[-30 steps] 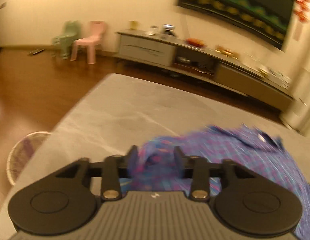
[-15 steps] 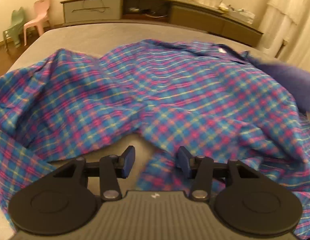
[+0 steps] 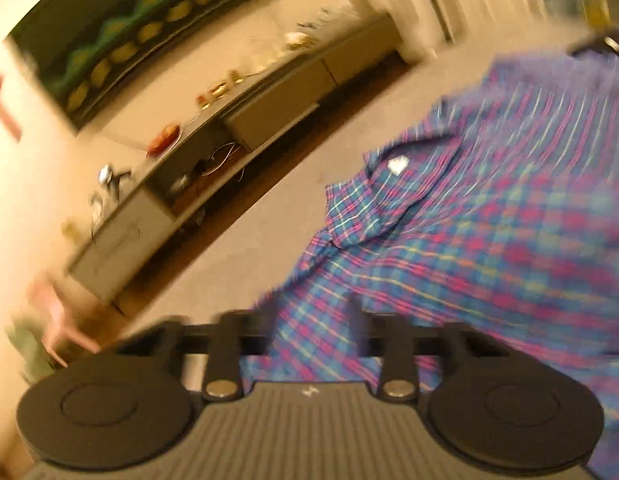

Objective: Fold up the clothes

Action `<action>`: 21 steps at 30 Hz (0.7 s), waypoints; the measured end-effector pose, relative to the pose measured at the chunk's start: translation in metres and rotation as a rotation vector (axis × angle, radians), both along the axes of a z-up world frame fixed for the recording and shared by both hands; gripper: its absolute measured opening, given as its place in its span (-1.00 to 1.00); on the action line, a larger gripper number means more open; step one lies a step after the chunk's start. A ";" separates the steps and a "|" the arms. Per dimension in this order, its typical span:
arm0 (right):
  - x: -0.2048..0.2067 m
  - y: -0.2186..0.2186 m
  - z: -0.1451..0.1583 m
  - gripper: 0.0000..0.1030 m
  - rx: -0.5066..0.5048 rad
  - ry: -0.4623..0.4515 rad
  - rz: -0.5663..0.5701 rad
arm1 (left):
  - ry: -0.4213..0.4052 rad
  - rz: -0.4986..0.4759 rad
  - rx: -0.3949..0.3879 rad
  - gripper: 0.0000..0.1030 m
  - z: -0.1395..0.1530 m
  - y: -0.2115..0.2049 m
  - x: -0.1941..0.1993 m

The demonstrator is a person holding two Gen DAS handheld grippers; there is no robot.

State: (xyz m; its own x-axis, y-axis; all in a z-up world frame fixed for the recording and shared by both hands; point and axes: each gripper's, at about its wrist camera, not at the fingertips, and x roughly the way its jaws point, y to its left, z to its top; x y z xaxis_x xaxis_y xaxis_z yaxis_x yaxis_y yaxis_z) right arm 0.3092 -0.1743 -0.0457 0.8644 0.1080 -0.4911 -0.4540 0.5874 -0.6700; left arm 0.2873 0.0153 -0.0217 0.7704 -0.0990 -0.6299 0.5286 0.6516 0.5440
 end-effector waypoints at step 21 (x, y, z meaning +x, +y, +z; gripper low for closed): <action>0.207 0.048 0.040 -0.93 0.377 0.399 0.179 | 0.188 0.118 -0.619 -0.95 0.020 0.072 0.161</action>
State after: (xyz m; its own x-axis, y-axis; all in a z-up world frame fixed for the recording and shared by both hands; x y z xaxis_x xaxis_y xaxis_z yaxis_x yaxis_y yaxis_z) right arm 0.5165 -0.1260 -0.0058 0.5723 0.4663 -0.6746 -0.7427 0.6435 -0.1852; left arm 0.4480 0.0868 -0.0015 0.6809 -0.4078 -0.6084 0.4838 0.8741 -0.0445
